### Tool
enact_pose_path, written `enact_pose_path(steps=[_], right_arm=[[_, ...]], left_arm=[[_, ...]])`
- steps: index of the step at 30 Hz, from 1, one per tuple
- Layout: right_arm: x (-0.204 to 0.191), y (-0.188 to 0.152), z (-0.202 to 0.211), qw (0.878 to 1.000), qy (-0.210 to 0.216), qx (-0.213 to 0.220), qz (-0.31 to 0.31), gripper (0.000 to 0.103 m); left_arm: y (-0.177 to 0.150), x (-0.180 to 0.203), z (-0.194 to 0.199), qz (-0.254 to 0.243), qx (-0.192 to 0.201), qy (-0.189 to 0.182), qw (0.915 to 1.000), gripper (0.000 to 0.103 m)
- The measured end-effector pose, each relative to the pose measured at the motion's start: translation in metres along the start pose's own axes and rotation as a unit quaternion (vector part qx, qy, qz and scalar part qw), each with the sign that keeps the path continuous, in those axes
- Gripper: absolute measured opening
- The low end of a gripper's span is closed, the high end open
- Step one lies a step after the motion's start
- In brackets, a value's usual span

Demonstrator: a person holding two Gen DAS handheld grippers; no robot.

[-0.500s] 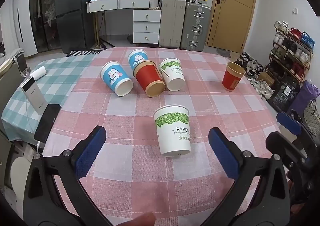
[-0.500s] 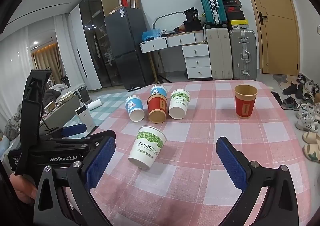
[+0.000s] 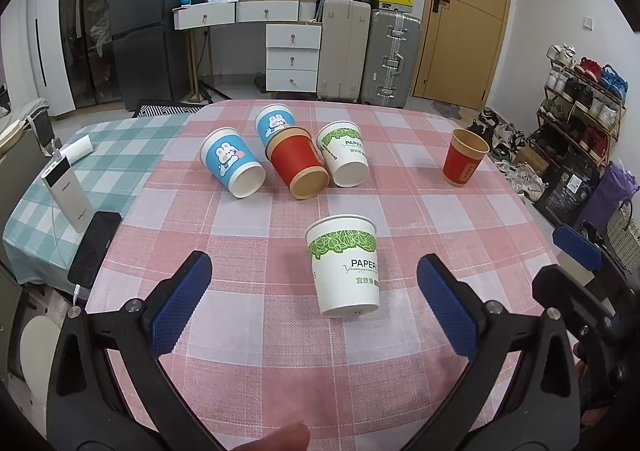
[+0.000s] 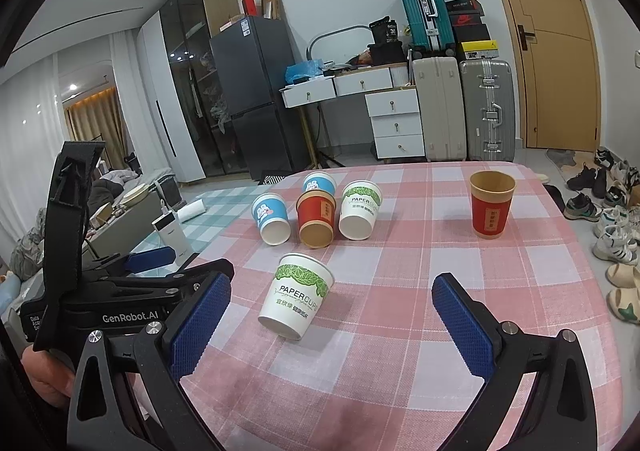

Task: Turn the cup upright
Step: 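Move the left tool toward the upside-down white leaf-print cup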

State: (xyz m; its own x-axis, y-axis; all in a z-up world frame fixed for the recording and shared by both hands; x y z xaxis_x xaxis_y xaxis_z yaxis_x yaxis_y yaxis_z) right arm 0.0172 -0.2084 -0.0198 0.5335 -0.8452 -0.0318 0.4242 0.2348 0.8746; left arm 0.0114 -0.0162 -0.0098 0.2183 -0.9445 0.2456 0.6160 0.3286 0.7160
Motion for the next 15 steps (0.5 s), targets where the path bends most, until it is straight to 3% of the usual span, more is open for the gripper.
enact_pose_path(steps=[15], right_arm=[[0.0027,-0.003,0.0105,1.0,0.002,0.014,-0.001,0.103]], left_arm=[[-0.0006,-0.0014,0.0034,0.0,0.002,-0.001,1.0,0.103]])
Point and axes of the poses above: each gripper's, at about its wrist camera, not at the fingertips, and z roughly against the way its jaws point, x to its right, y to its top, the point moved 1 cm from there along -z, roughly the way its jaws point, and after that the axes turned 13 degrees about z, right-handed, at the moved point
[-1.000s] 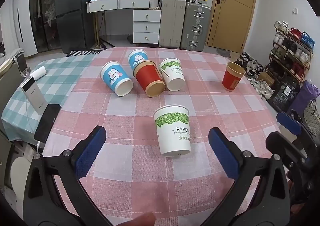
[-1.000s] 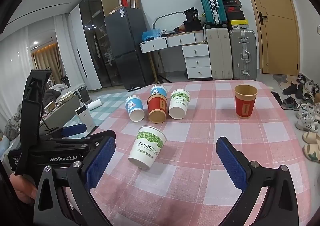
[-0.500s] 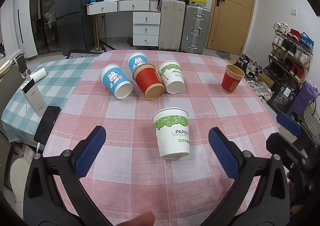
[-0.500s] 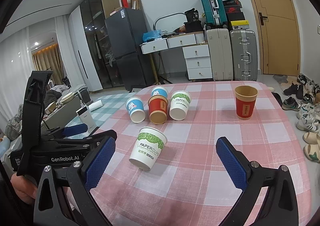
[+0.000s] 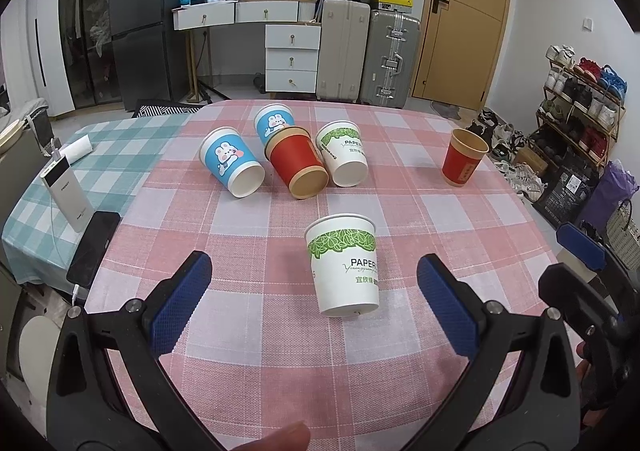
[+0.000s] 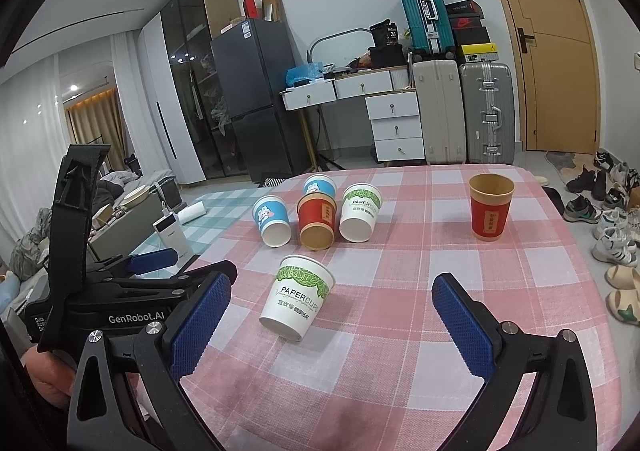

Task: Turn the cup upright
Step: 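Move the left tool toward the upside-down white leaf-print cup, then close the left tool around the white leaf-print cup's body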

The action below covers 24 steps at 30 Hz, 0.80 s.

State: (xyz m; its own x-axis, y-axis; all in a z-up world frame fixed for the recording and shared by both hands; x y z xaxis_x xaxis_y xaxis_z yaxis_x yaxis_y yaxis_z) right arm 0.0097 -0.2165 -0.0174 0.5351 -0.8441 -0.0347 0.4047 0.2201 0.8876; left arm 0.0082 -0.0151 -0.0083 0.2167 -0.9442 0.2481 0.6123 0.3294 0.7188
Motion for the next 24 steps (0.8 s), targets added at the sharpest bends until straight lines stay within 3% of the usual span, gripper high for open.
enact_pose_path(steps=[15,24], right_arm=[[0.0,-0.003,0.001,1.0,-0.014,0.002,0.016,0.103],[0.024,-0.016,-0.008,1.0,-0.027,0.0,-0.006,0.103]], left_arm=[[-0.001,0.0,-0.001,-0.001,-0.004,0.0,1.0,0.103],[-0.003,0.005,-0.017,-0.007,-0.018,0.007,0.9998,0.103]])
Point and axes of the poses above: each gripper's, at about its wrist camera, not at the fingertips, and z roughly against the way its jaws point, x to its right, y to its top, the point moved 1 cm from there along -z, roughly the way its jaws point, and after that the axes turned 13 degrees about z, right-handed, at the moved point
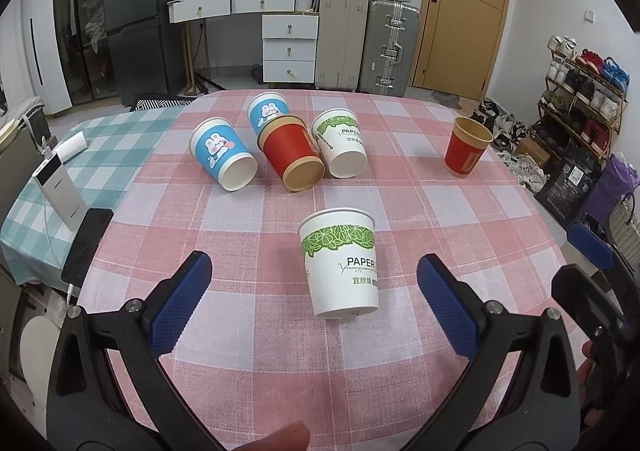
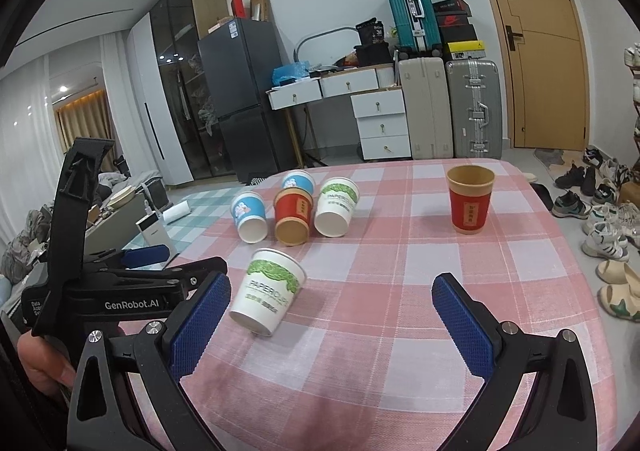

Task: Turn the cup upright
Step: 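Close the left tool around the white leaf-print cup's body, then lift the cup with the left tool, then lower it and open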

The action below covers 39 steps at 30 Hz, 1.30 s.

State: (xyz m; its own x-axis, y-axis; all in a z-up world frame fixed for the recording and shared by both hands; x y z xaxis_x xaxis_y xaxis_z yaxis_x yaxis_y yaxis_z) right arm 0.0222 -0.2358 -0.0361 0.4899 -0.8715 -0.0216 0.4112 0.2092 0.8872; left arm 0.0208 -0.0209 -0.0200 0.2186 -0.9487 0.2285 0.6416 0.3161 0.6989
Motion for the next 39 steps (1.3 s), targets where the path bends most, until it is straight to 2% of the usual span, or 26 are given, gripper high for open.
enact_pose_path(steps=[4,13,14,15,16,17,20,24,32,36,39], right_arm=[[0.014,-0.006,-0.007,1.0,-0.002,-0.005,-0.014,0.103],[0.038,-0.017,-0.031,0.999,0.001,-0.029,-0.027,0.103],[0.041,-0.018,-0.032,0.999,0.002,-0.03,-0.03,0.103],[0.042,-0.018,-0.034,0.999,0.005,-0.023,-0.034,0.103],[0.043,-0.019,-0.033,0.999,0.003,-0.028,-0.032,0.103],[0.043,-0.019,-0.034,0.999,0.002,-0.029,-0.033,0.103],[0.043,-0.018,-0.03,0.999,0.0,-0.034,-0.035,0.103],[0.035,-0.014,-0.017,0.999,-0.001,-0.036,-0.032,0.103],[0.009,-0.003,0.004,0.999,0.009,-0.021,-0.022,0.103],[-0.005,-0.005,0.012,0.999,0.015,-0.027,-0.018,0.103],[-0.012,-0.01,0.015,0.999,0.019,-0.034,-0.017,0.103]], left_arm=[[0.004,0.01,-0.025,-0.007,-0.018,0.007,0.9998,0.103],[0.014,0.023,-0.11,-0.021,-0.092,0.023,0.9952,0.1],[0.013,0.023,-0.12,-0.019,-0.107,0.024,0.9938,0.091],[0.013,0.022,-0.129,-0.015,-0.123,0.022,0.992,0.077],[0.011,0.022,-0.136,-0.011,-0.138,0.015,0.9903,0.07],[0.01,0.021,-0.143,-0.005,-0.154,0.004,0.988,0.065],[0.008,0.019,-0.146,0.002,-0.167,-0.016,0.9858,0.063],[0.016,0.013,-0.137,0.018,-0.178,-0.034,0.9832,0.063],[0.03,-0.001,-0.055,0.02,-0.172,-0.068,0.9825,0.063],[0.023,-0.014,-0.014,0.036,-0.171,-0.08,0.9814,0.063],[0.005,-0.024,0.008,0.039,-0.172,-0.085,0.9807,0.063]])
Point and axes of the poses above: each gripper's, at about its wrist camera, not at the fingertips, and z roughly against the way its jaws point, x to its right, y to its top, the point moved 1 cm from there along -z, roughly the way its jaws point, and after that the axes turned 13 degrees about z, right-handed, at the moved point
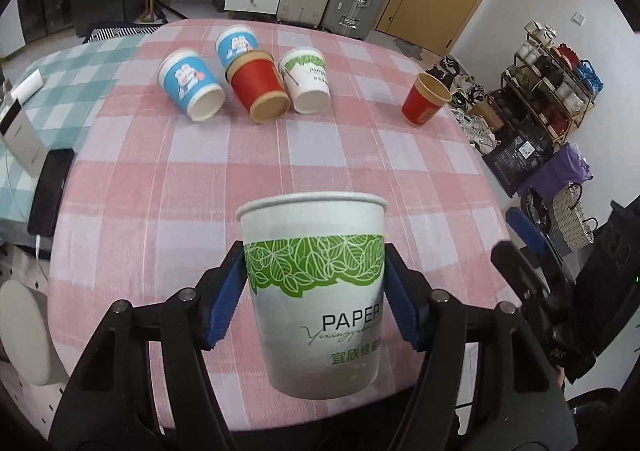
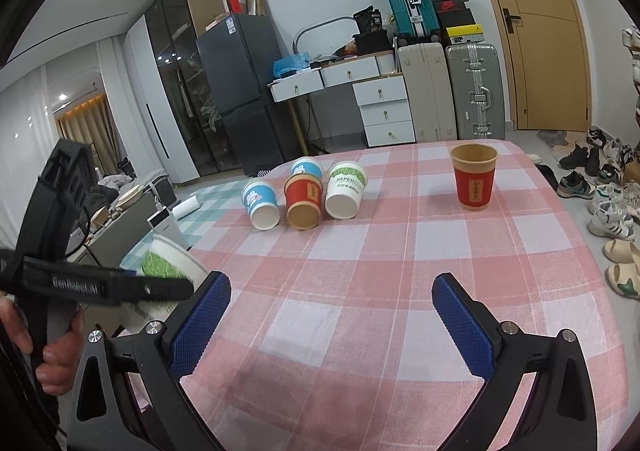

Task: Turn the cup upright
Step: 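Lift the cup with the left tool, then lower it and open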

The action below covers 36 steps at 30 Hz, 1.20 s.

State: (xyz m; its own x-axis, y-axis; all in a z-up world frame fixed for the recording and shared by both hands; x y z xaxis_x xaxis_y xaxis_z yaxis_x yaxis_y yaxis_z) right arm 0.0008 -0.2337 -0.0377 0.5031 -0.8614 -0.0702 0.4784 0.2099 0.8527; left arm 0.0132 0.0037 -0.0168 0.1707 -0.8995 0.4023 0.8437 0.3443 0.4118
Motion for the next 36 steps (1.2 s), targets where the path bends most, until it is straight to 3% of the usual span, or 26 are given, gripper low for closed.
enact_pose_path(steps=[9,14,17,20,26,28,31,33,36], right_arm=[[-0.012,-0.017,0.005,1.0,-0.006,-0.029,0.005,0.103],[-0.012,-0.019,0.006,0.999,-0.011,-0.032,0.003,0.103],[-0.012,-0.02,0.006,1.0,-0.003,-0.029,-0.002,0.103],[-0.012,-0.019,0.006,0.999,-0.003,-0.031,-0.003,0.103],[-0.018,-0.015,0.009,1.0,0.009,-0.028,-0.007,0.103],[-0.024,-0.01,0.013,1.0,0.013,-0.022,0.0,0.103],[-0.036,-0.001,0.021,1.0,0.021,-0.013,0.014,0.103],[-0.046,0.003,0.025,0.999,0.028,-0.013,0.018,0.103],[-0.056,0.006,0.033,0.999,0.047,-0.011,0.013,0.103]], left_arm=[[-0.054,-0.024,-0.042,0.009,-0.044,0.023,0.9987,0.063],[-0.06,-0.032,-0.065,0.016,-0.05,0.029,0.9982,0.064],[-0.058,-0.037,-0.082,0.024,-0.081,0.042,0.9955,0.07],[-0.058,-0.036,-0.077,0.023,-0.067,0.031,0.997,0.081],[-0.047,-0.024,-0.042,0.015,-0.031,0.003,0.9994,0.082],[-0.045,-0.016,-0.017,0.006,0.001,-0.018,0.9998,0.082],[-0.047,-0.001,0.025,-0.027,0.09,-0.003,0.9956,0.087],[-0.051,0.006,0.048,-0.049,0.153,0.028,0.9865,0.103],[-0.057,0.012,0.075,-0.069,0.221,0.054,0.9713,0.102]])
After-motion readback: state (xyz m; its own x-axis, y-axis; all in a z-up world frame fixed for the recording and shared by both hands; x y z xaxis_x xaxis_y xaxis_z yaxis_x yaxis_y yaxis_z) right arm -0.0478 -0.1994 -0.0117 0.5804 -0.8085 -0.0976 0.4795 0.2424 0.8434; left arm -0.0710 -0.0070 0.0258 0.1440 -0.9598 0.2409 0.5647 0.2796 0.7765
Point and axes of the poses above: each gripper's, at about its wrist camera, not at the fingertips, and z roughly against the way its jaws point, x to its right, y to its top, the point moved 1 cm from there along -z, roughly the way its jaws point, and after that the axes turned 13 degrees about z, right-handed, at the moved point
